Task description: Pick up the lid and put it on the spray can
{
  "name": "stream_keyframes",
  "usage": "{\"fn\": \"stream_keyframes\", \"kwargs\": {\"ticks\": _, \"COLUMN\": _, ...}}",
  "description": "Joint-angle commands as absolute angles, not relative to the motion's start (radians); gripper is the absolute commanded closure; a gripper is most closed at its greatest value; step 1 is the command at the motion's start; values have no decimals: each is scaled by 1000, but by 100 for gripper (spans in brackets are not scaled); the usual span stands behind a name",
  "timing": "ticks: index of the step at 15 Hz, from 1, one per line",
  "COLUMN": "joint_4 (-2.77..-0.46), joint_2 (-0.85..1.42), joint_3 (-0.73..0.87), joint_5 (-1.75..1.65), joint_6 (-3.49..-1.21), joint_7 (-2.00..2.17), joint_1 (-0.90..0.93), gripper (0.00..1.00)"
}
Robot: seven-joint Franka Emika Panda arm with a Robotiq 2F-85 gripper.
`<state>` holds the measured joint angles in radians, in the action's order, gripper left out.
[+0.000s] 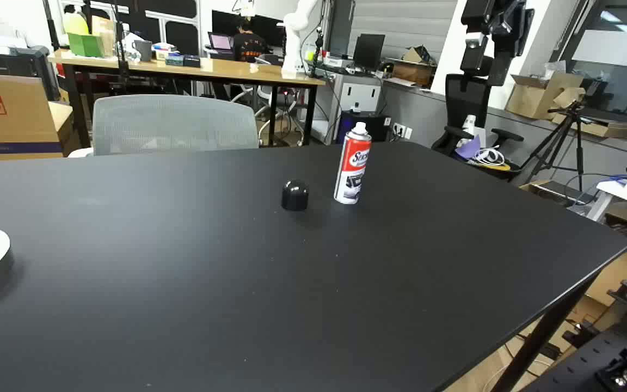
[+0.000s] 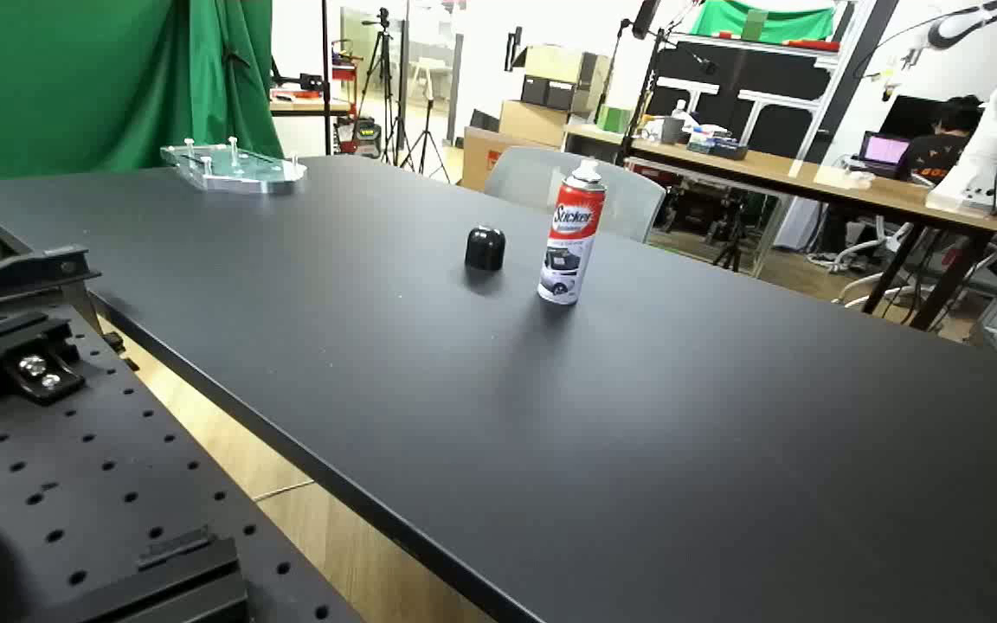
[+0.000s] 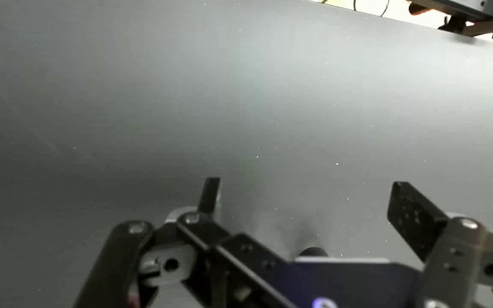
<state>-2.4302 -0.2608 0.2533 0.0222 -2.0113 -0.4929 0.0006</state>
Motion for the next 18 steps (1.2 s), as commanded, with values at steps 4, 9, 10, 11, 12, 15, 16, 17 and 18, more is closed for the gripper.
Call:
{"fn": "stream_keyframes", "kwargs": {"ticks": 4, "joint_4": -2429, "joint_2": -259, "joint_3": 227, "joint_5": 29, "joint_6": -2010, "joint_7": -499, "joint_1": -26, "gripper": 0}}
{"fn": "stream_keyframes", "kwargs": {"ticks": 9, "joint_4": -2429, "joint_2": -259, "joint_3": 227, "joint_5": 29, "joint_6": -2010, "joint_7": -499, "joint_1": -26, "gripper": 0}}
{"fn": "stream_keyframes", "kwargs": {"ticks": 10, "joint_4": -2429, "joint_2": -259, "joint_3": 227, "joint_5": 29, "joint_6": -2010, "joint_7": -499, "joint_1": -26, "gripper": 0}}
{"fn": "stream_keyframes", "kwargs": {"ticks": 11, "joint_4": -2429, "joint_2": -259, "joint_3": 227, "joint_5": 29, "joint_6": -2011, "joint_7": -499, "joint_1": -26, "gripper": 0}}
{"fn": "stream_keyframes", "kwargs": {"ticks": 12, "joint_4": -2429, "joint_2": -259, "joint_3": 227, "joint_5": 29, "joint_6": -2011, "joint_7": -499, "joint_1": -26, "gripper": 0}}
{"fn": "stream_keyframes", "kwargs": {"ticks": 15, "joint_4": -2399, "joint_2": -190, "joint_3": 199, "joint_5": 29, "joint_6": -2076, "joint_7": -479, "joint_1": -17, "gripper": 0}}
{"fn": "stream_keyframes", "kwargs": {"ticks": 16, "joint_4": -2389, "joint_2": -159, "joint_3": 183, "joint_5": 29, "joint_6": -2115, "joint_7": -471, "joint_1": -9, "gripper": 0}}
{"fn": "stream_keyframes", "kwargs": {"ticks": 17, "joint_4": -2382, "joint_2": -131, "joint_3": 167, "joint_5": 33, "joint_6": -2151, "joint_7": -470, "joint_1": -2, "gripper": 0}}
{"fn": "stream_keyframes", "kwargs": {"ticks": 18, "joint_4": -2374, "joint_2": -103, "joint_3": 149, "joint_5": 30, "joint_6": -2186, "joint_7": -467, "joint_1": 2, "gripper": 0}}
